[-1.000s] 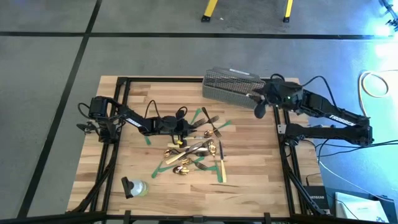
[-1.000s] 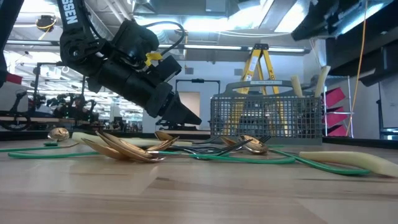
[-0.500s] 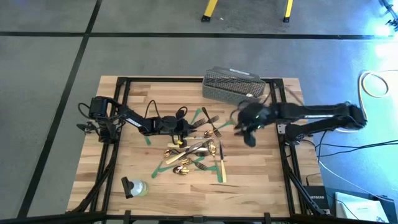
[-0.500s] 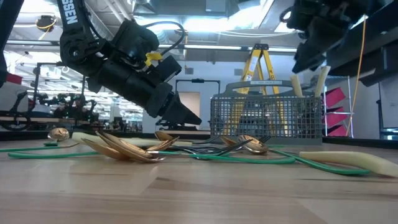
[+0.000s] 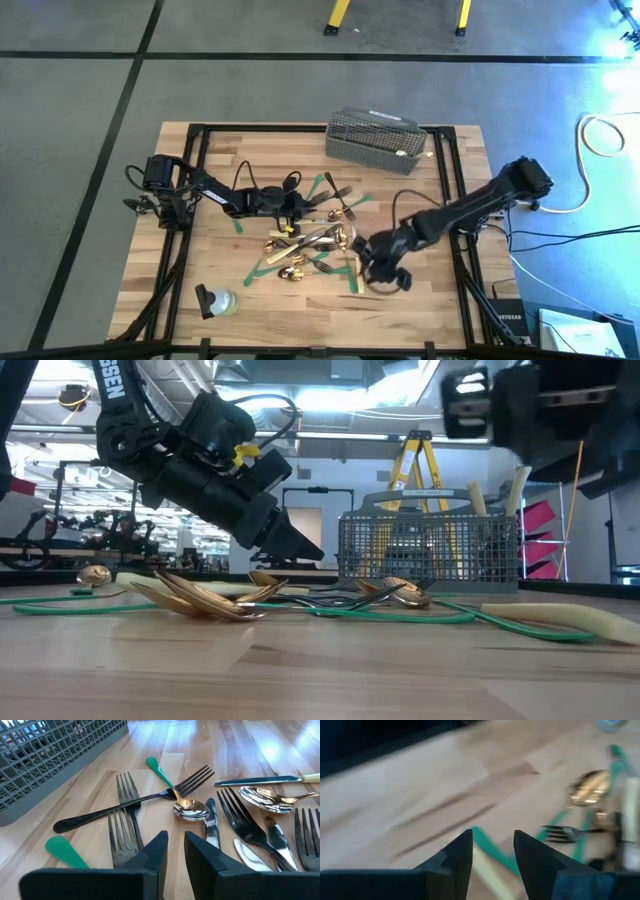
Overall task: Sort silverware
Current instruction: Put the yellow knife into the gray organizer
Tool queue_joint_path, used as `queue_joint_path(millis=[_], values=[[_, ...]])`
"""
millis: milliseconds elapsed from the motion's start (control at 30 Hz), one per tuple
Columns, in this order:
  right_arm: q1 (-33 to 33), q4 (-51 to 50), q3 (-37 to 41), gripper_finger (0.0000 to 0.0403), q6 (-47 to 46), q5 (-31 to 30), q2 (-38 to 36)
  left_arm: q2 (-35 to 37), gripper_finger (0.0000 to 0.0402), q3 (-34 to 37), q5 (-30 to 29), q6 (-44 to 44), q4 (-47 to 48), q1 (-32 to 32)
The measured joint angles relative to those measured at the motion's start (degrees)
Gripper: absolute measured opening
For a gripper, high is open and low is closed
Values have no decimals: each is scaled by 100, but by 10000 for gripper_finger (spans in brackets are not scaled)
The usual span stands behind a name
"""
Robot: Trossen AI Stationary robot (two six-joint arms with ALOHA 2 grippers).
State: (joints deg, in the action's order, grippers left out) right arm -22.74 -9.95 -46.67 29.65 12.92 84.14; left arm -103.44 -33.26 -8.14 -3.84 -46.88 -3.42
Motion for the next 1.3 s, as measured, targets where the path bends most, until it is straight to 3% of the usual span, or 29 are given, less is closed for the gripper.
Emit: queue_joint_path(millis=[233,433,700,1300], values=[[-295,-290,-853,118,1655,-826,1004,0,49,0,0,0,-2,0],[-306,-1784,-1901,117,2550,-1214,1752,0,49,0,-2,0,12,0],[-317,-3262,-2956,117,2779,-1070,2392,0,49,0,-2,-9,62,0],[-319,-3819,-3113,117,3108,-932,2979,0,49,0,-50,-22,106,2]])
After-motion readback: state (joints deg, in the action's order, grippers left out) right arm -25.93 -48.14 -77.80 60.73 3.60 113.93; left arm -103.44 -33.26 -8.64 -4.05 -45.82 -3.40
